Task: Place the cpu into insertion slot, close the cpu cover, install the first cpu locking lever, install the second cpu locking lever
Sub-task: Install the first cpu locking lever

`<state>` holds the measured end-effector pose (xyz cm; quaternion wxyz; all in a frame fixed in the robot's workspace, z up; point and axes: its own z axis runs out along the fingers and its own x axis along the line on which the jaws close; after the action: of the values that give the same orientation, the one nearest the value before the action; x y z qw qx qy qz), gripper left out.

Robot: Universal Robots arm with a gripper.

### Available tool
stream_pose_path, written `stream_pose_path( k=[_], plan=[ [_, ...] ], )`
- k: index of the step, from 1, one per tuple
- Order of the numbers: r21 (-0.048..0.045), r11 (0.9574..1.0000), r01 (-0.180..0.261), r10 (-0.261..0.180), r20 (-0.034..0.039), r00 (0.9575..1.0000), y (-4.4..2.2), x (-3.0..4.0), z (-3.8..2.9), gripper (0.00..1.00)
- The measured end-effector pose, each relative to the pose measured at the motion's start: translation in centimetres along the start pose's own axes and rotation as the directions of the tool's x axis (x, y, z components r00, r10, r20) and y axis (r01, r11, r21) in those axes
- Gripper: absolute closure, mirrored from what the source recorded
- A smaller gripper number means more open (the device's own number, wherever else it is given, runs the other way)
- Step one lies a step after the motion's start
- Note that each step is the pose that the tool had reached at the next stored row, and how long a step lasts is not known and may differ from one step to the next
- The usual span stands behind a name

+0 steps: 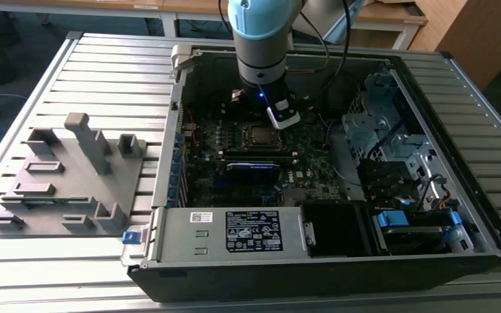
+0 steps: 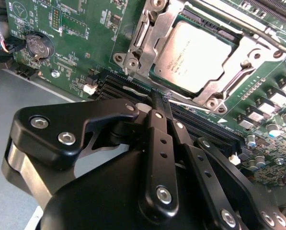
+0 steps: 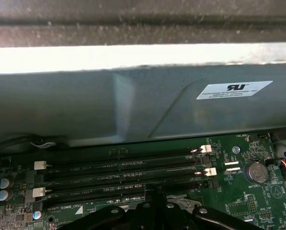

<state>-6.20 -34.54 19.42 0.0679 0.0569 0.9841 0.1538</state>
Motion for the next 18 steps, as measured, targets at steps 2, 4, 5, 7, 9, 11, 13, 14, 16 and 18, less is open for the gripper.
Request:
stream_pose_path(
  k=[2, 4, 5, 7, 9, 11, 13, 14, 16, 18],
  plan=[
    [0.0002, 1.0000, 0.000, 0.000, -0.0001, 1.0000, 0.00, 0.00, -0.01, 0.90],
    [0.0001, 1.0000, 0.001, -0.001, 0.0016, 1.0000, -0.01, 0.08, -0.03, 0.90],
    [-0.0001, 1.0000, 0.001, -0.001, 0.0030, 1.0000, -0.02, 0.16, -0.03, 0.90],
    [-0.0002, 1.0000, 0.001, -0.001, 0.0042, 1.0000, -0.02, 0.21, -0.03, 0.90],
    [-0.0004, 1.0000, 0.001, -0.001, 0.0044, 1.0000, -0.03, 0.22, -0.03, 0.90],
    [-0.0005, 1.0000, 0.001, -0.001, 0.0044, 1.0000, -0.02, 0.22, -0.03, 0.90],
    [-0.0004, 1.0000, 0.001, -0.001, 0.0049, 1.0000, -0.03, 0.27, -0.04, 0.90],
    [-0.0006, 1.0000, 0.002, -0.002, 0.0057, 1.0000, -0.04, 0.31, -0.03, 0.90],
    [-0.0002, 1.0000, 0.002, -0.002, 0.0069, 1.0000, -0.05, 0.36, -0.02, 0.90],
    [0.0008, 1.0000, 0.003, -0.003, 0.0079, 1.0000, -0.06, 0.40, 0.00, 0.90]
  ],
)
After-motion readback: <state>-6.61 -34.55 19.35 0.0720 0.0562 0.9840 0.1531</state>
